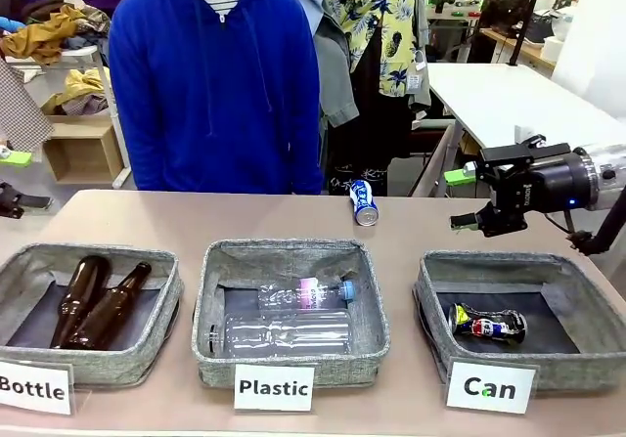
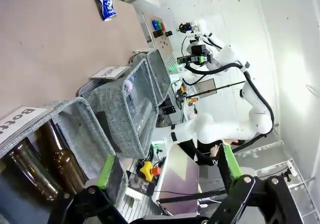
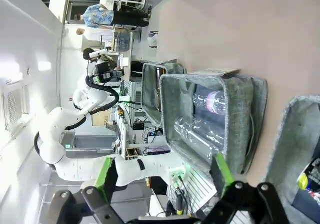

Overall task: Sort the can waste into the basket.
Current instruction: Pick up the can waste from the table and place it in the right Fabric basket.

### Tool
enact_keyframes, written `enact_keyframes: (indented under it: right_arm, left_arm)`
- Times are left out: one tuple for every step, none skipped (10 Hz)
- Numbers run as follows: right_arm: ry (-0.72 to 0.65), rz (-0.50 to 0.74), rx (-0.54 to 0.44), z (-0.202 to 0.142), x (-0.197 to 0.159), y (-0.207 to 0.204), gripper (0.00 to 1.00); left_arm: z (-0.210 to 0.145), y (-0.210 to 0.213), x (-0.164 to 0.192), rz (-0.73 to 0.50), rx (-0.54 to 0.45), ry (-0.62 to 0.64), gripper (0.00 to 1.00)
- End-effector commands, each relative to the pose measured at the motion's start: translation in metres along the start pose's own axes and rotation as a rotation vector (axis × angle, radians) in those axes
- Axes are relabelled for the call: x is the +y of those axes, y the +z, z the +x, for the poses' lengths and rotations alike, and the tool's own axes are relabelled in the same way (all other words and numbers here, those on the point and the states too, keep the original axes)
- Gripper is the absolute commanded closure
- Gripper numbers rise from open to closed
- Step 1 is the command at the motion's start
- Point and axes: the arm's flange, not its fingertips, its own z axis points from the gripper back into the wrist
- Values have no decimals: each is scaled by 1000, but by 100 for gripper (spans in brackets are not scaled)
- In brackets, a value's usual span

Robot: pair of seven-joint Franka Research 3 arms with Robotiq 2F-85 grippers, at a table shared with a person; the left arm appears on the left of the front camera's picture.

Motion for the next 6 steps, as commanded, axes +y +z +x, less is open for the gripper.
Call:
enact_keyframes:
  right_arm:
    - [-16, 11, -8, 0, 2, -3, 0]
    - [-16, 11, -8, 0, 2, -3, 0]
    - [-16, 11, -8, 0, 2, -3, 0]
    - [-16, 11, -8, 0, 2, -3, 0]
    - [0, 0, 0, 0, 0, 0, 0]
    - [100, -215, -73, 23, 20, -11, 0]
  left_arm:
    - [-4, 2, 4, 8, -2, 12, 0]
    - [-4, 2, 4, 8, -2, 12, 0]
    - [-4, 2, 4, 8, -2, 12, 0]
    - [-4, 2, 4, 8, -2, 12, 0]
    - [-4, 2, 4, 8, -2, 12, 0]
    - [-4, 2, 4, 8, -2, 12, 0]
